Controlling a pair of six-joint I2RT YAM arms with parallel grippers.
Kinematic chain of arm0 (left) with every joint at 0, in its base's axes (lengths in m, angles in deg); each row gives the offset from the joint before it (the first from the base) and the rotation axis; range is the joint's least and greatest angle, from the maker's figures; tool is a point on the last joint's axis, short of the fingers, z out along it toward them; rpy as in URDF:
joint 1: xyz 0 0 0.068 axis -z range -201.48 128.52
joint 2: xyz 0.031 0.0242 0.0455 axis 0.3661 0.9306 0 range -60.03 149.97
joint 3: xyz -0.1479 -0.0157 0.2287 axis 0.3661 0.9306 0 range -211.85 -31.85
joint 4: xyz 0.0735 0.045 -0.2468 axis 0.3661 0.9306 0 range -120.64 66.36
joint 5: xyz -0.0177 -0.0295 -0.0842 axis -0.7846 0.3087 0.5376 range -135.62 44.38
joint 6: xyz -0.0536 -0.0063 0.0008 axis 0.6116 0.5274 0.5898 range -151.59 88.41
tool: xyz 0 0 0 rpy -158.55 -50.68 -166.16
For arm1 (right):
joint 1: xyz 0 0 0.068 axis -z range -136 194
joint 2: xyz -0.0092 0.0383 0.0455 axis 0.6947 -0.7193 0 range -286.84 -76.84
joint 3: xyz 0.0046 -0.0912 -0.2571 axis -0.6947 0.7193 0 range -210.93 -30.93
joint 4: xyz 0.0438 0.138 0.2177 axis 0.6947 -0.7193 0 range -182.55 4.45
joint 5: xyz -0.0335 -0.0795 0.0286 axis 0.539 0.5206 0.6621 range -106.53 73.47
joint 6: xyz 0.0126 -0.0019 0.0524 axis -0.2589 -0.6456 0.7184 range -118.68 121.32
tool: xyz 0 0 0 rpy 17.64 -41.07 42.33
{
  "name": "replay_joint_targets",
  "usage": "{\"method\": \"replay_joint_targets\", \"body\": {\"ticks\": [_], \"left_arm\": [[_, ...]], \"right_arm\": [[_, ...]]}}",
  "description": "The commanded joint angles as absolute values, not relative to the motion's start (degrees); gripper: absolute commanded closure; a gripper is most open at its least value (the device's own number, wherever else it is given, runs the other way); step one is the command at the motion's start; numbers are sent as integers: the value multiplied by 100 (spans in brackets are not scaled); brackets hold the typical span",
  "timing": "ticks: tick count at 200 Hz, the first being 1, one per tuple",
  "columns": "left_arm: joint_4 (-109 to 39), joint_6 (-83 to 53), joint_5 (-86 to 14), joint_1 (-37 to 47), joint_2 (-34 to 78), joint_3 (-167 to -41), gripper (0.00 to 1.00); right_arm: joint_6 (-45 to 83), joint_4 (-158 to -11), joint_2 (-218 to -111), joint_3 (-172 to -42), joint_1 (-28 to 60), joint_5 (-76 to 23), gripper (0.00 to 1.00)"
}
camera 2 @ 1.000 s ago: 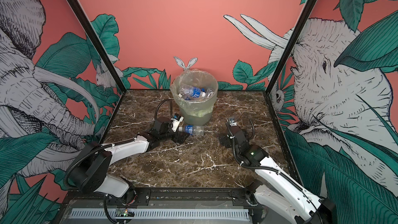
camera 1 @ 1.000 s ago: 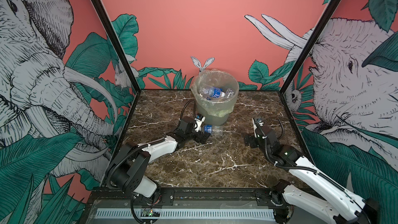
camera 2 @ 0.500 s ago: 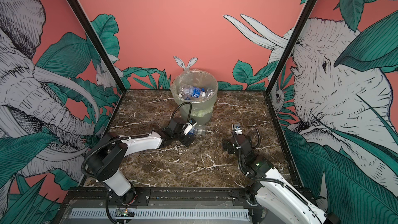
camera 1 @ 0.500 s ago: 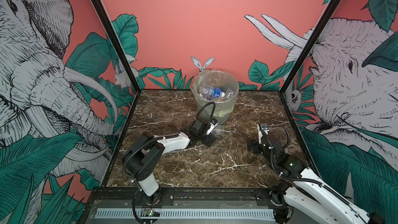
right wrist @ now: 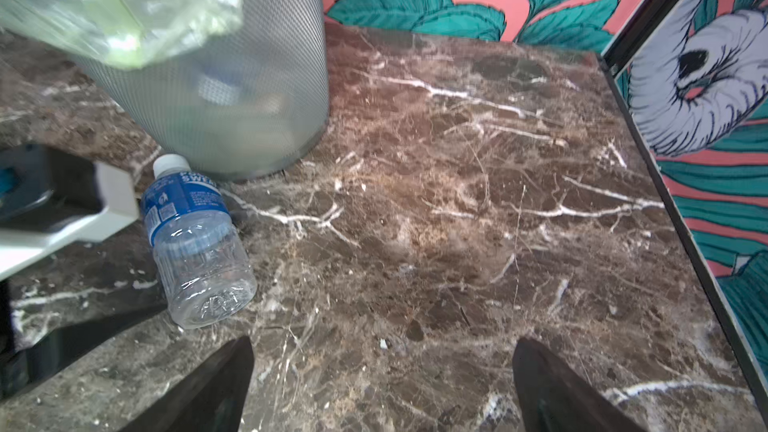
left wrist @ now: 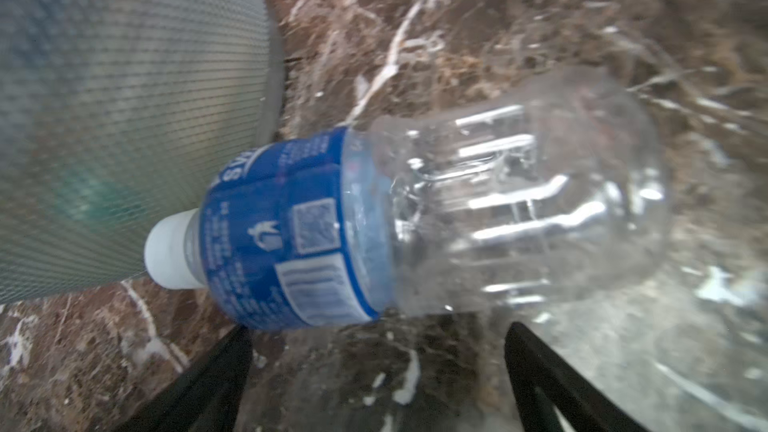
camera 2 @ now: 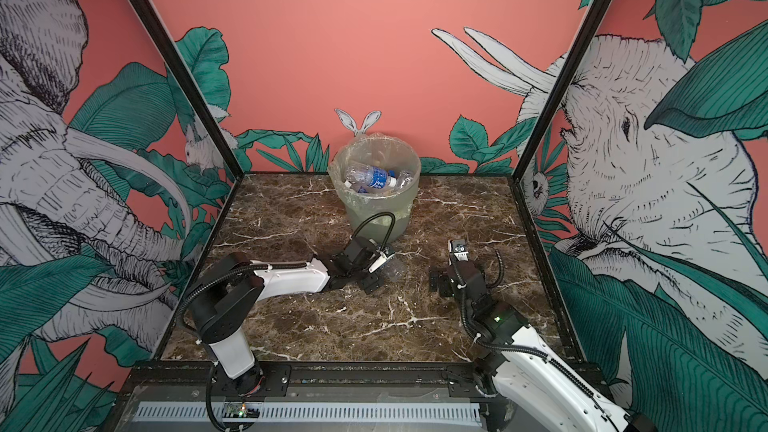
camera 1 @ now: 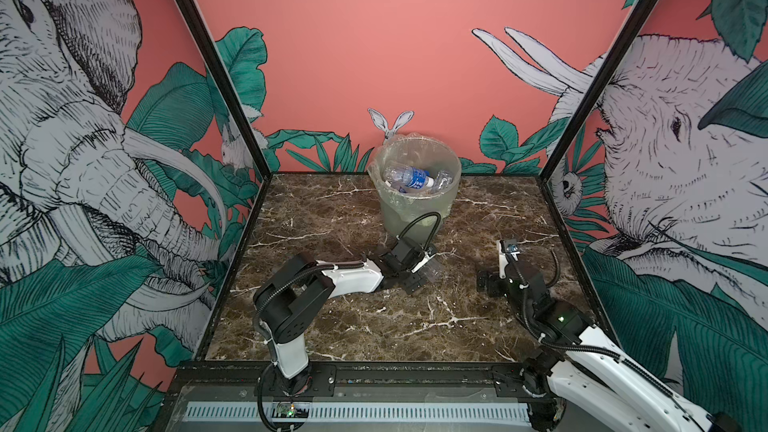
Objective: Throw the plastic bottles in the bin
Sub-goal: 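Lower the left gripper onto the white-capped bottle while the right gripper withdraws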
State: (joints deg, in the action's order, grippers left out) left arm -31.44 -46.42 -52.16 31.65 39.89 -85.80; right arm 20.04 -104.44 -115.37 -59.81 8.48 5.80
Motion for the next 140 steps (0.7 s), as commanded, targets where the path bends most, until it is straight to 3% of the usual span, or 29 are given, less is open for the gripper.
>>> {"method": "replay_joint_targets", "body": {"ticks": [1,48,83,140], "left_arm": [[-2895,-4574,-5366,3422,3366,-8355,4],[-2640,-4501,-5803,3583,2936,-8427,3],[-2483,-4373,-6019,3583,3396,-9060,2],[-2589,-1784,-6437,3583,3991,-9730,4]], "right_arm": [[2091,-10104,-11477,-5813,876,738,1],[2162,-9862,-11821,-5663,885,663,1],[2179,-9839,-12100,-5704,885,662,1],[2181,-9804,-12167,-5690,893,641,1]]}}
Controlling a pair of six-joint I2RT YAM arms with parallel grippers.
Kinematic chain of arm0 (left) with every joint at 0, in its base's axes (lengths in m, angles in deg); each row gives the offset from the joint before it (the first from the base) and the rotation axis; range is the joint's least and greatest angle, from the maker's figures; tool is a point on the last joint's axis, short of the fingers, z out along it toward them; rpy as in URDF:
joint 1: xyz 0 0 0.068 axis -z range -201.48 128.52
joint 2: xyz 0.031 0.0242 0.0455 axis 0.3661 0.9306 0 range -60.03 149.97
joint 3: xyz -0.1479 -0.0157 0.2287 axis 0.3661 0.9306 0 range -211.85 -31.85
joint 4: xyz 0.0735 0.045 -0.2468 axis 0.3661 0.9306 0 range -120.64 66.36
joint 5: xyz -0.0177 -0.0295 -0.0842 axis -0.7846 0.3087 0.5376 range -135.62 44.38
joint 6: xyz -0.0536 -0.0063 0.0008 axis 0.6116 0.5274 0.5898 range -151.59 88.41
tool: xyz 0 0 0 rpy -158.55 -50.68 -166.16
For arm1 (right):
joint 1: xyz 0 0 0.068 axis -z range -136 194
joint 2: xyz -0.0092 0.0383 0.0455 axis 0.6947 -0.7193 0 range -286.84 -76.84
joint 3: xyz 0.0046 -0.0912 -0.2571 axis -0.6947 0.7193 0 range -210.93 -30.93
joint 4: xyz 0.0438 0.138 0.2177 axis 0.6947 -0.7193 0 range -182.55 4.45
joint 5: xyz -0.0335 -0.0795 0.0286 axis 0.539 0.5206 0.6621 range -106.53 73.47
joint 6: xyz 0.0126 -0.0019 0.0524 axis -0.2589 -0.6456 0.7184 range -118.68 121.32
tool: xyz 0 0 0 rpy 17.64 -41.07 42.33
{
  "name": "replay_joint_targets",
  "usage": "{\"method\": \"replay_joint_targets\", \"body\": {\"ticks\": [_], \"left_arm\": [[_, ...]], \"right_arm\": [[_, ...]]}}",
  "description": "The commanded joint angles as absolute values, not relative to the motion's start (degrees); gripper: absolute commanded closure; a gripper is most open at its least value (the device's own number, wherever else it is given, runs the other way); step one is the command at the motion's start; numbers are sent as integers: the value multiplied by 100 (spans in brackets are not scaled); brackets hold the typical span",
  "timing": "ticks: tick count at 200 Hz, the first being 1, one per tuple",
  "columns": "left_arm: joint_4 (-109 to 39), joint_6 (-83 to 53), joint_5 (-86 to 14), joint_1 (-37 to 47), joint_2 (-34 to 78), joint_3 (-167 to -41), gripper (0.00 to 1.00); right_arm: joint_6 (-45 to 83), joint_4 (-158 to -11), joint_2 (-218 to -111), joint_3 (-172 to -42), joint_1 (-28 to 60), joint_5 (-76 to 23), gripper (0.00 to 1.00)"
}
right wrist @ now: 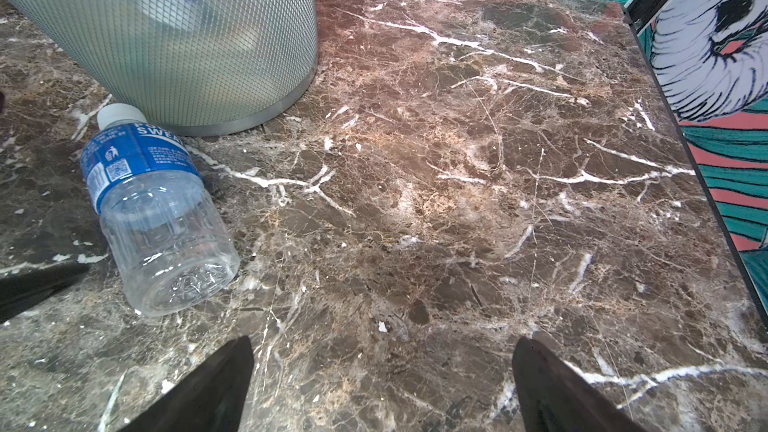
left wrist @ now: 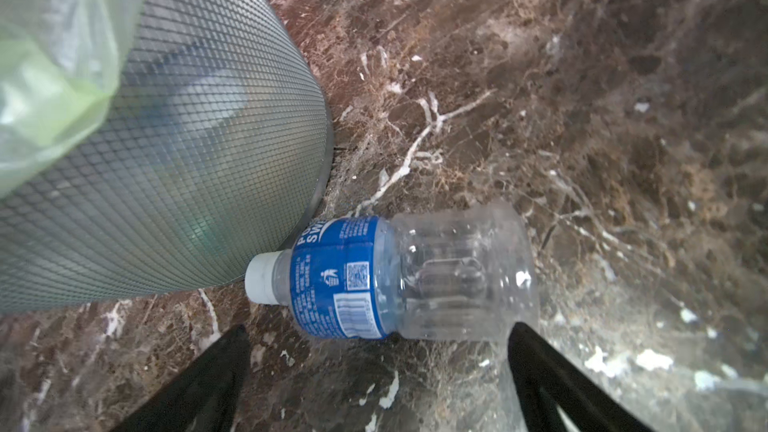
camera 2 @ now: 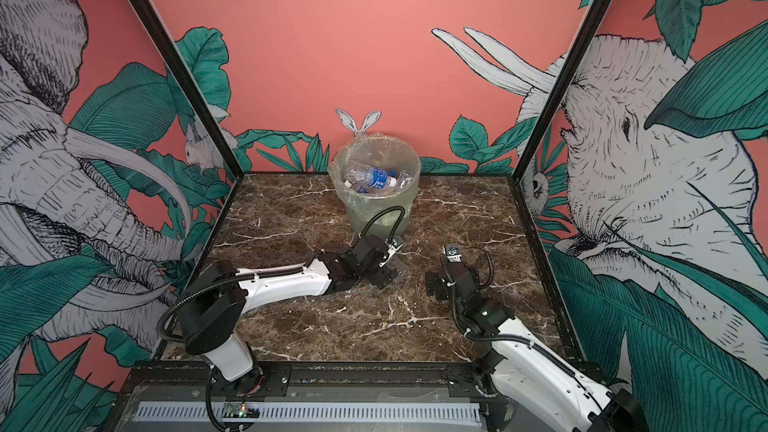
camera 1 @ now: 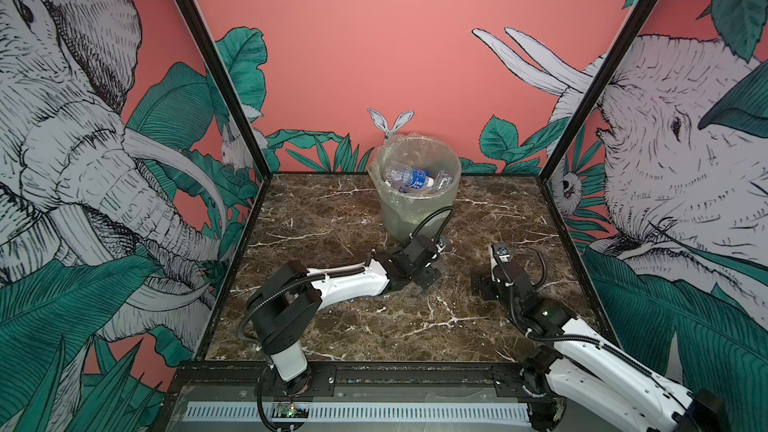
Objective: Throw the plastic bottles in the bin
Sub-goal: 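Lower the left gripper onto the white-capped bottle while the right gripper withdraws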
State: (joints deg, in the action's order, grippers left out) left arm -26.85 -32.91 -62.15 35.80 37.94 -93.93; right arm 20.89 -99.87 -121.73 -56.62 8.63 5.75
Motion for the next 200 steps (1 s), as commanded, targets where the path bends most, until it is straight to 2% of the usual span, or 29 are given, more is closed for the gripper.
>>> {"method": "replay_joint_targets", "body": {"ticks": [1,40,74,200], "left_arm": [[-2567,-1707,-6431,3583,4004,-9749,5],[-2080,367,-6345,3583,4432,-10276,14],[-1762,1378,-6339,3573,4579,-10510,17],[-1502,1355,-5777,3442,5194,-10603,19]], "right_arm": [[2180,-9799,-12167,-5683,894,641,1],[2171,-9791,-12178,-5693,901,597,1],[2174,-9804,-12106,-5682,903,596,1],[2163,-9822,-12096,-5684,916,608,1]]}}
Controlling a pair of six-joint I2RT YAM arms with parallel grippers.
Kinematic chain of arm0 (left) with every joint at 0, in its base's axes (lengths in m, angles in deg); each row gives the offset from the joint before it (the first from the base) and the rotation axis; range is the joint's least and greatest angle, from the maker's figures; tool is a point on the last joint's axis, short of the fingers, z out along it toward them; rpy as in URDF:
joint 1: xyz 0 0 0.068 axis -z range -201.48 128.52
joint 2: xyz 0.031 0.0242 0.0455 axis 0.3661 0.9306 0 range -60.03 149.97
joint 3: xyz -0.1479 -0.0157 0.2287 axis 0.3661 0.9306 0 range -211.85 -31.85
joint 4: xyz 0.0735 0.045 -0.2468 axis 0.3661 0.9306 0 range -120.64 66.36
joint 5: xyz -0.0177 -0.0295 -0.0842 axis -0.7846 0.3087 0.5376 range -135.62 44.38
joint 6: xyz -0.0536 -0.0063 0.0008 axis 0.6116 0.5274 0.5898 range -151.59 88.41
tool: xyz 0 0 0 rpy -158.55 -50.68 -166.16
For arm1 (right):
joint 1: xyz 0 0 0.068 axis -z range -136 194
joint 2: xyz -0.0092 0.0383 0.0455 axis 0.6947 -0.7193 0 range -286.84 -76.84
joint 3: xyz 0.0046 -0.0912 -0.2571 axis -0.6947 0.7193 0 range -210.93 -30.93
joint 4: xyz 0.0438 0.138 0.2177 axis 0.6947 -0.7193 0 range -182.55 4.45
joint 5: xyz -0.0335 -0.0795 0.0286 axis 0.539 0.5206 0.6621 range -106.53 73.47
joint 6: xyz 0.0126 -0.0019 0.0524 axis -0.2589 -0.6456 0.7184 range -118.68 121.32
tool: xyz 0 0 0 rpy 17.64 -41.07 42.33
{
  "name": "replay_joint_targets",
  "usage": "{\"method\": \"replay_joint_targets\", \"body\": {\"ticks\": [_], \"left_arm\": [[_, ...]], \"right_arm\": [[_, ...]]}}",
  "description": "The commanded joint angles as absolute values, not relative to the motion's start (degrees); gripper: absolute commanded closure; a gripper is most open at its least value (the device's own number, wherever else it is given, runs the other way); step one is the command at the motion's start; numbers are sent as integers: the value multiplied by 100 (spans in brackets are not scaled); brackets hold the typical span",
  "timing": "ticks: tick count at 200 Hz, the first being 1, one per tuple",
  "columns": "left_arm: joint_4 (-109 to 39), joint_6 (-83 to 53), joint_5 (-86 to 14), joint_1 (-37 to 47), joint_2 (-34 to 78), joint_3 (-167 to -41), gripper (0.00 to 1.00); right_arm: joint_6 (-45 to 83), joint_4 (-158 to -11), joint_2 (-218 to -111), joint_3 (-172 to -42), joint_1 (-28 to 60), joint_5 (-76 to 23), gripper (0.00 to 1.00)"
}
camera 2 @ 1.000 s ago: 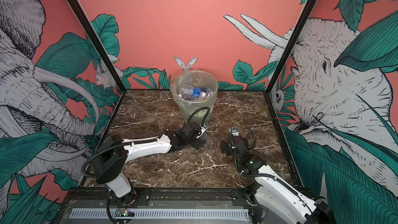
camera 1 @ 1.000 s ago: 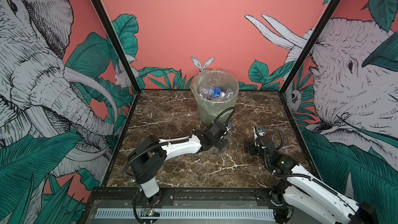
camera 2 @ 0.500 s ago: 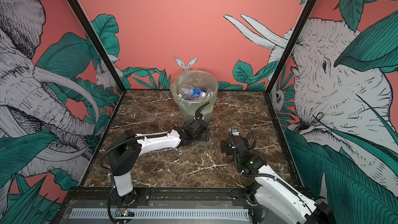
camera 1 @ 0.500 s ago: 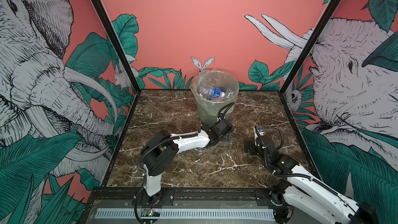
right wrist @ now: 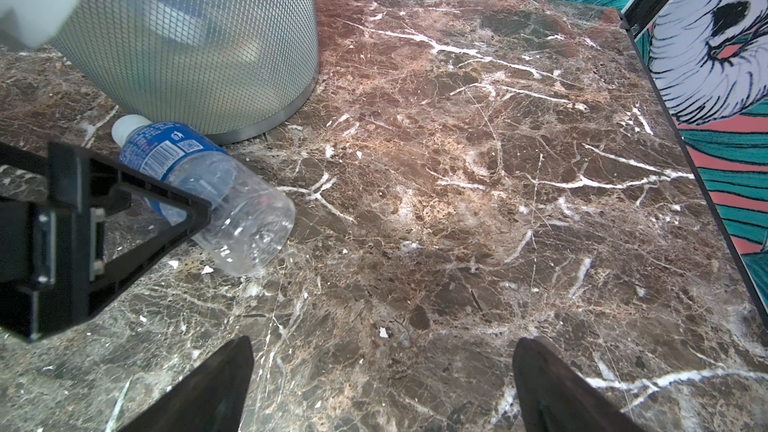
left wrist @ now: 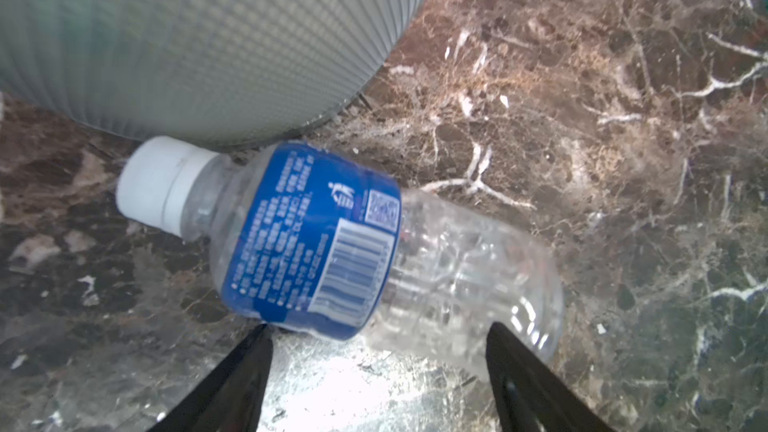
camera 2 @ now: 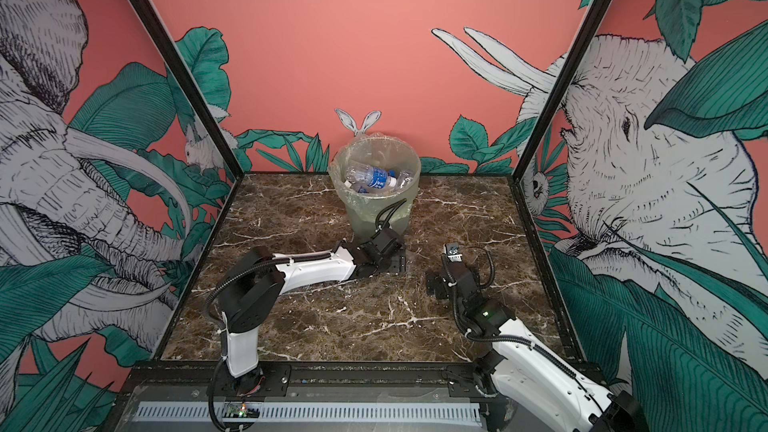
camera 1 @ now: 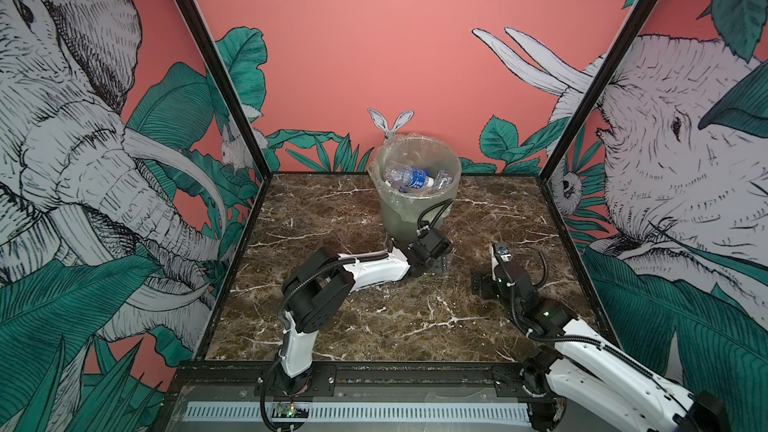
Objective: Throw the plastic bottles in the bin
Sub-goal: 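Lower the left gripper onto the white-capped bottle while the right gripper withdraws, then close the left gripper around the white-capped bottle and lift it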
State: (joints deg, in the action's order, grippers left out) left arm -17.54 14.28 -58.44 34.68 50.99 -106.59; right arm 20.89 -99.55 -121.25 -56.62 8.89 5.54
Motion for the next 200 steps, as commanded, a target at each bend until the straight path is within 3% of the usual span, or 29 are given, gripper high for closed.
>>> {"method": "replay_joint_targets", "body": {"ticks": [1,44,71,115,159,200], "left_arm": [[-1501,1353,-5772,3442,5199,-10603,19],[-1920,1186,-5504,3457,5025,-10204,23],[-1969,389,-5555,3666,4570,-10039,24],[-1692,-1688,-5835,3824,4131,-10346,13],[-195,-3473,-6235,3829,4906,-11579,8],[114,-4547,-6543,3750,5227,-11845,5]], "right_arm": [[2163,-9826,-12096,-5685,913,607,1],[2161,-9820,-12132,-5684,908,615,1],[2167,-9788,-12155,-5677,911,614,1],[2163,-9777,-12211,-5681,920,613,1],[2165,-9768,-12227,-5691,929,632,1],[2173,-9768,-12219,-5683,938,615,1]]}}
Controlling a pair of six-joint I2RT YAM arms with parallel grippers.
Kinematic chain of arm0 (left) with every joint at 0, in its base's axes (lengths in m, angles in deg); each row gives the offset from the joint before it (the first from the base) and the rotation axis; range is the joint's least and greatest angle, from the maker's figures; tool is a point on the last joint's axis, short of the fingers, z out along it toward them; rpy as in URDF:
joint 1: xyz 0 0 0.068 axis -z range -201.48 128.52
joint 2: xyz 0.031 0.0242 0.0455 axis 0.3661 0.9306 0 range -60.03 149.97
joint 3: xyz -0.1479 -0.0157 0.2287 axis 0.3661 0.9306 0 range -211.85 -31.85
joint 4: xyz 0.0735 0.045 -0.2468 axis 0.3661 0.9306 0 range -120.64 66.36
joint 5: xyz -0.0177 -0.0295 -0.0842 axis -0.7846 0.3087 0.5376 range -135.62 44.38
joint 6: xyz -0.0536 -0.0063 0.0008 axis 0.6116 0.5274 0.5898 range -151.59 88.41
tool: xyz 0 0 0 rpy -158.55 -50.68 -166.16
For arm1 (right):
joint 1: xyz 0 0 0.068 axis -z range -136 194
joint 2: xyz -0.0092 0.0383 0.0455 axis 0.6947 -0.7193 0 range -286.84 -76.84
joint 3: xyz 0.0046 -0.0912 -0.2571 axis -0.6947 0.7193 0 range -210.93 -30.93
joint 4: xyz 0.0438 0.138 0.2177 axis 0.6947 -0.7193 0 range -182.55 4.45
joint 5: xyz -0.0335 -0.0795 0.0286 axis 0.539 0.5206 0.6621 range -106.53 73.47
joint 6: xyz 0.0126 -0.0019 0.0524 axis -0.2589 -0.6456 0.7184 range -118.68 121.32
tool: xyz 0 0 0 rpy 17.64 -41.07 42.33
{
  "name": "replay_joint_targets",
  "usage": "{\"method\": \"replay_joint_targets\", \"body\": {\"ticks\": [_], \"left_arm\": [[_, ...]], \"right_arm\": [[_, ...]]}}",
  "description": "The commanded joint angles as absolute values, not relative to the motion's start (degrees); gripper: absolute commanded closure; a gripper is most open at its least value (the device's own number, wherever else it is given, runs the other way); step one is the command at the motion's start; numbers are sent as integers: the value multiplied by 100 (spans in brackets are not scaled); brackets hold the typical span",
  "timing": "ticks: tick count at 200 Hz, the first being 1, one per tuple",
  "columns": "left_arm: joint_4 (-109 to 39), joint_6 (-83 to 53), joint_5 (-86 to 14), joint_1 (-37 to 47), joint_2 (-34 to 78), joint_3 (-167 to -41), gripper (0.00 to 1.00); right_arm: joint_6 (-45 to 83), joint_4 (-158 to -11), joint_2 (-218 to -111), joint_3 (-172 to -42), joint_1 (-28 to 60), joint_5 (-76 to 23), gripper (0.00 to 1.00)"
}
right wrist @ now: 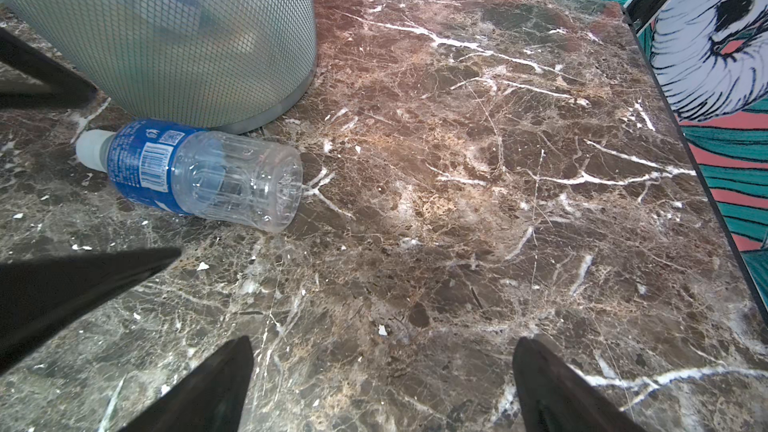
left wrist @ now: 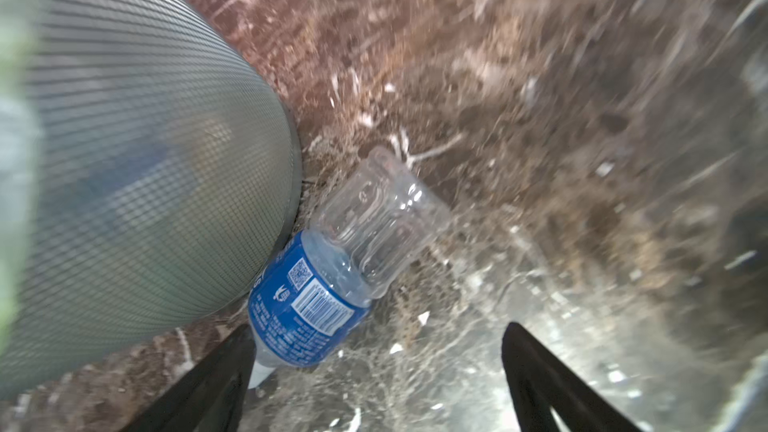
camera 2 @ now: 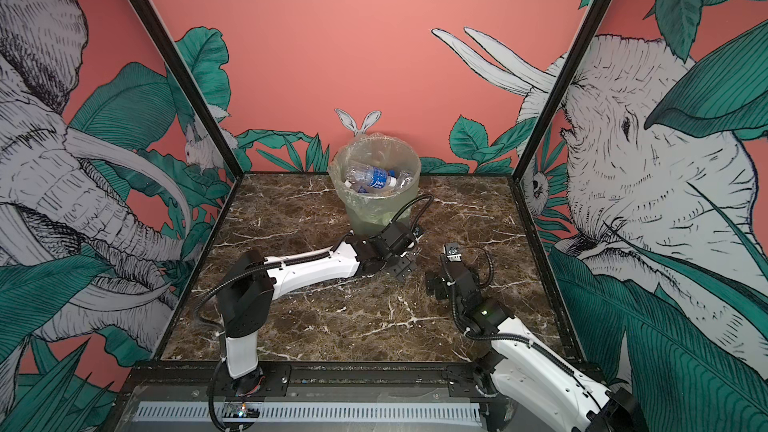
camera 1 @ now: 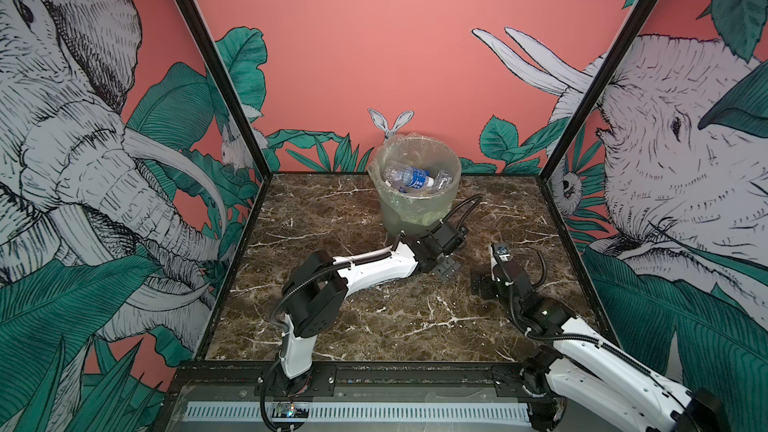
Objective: Throw the plastic bottles in the bin
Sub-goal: 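Close the left gripper around the white-capped bottle and lift it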
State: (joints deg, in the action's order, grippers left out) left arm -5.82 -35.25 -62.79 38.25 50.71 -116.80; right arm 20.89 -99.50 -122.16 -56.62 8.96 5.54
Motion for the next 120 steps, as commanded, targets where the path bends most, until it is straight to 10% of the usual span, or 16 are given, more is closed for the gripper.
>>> {"method": "replay_joint_targets", "body": {"ticks": [1,120], "left_arm": [[124,-4569,-6537,3741,5232,-11852,5],[-788,-5433,-5442,3150,5343,-11404,2]], "right_arm": [[2172,-9768,-12219,-5684,938,615,1],[2162,-9768,-12202,-5683,955,585,1]]}}
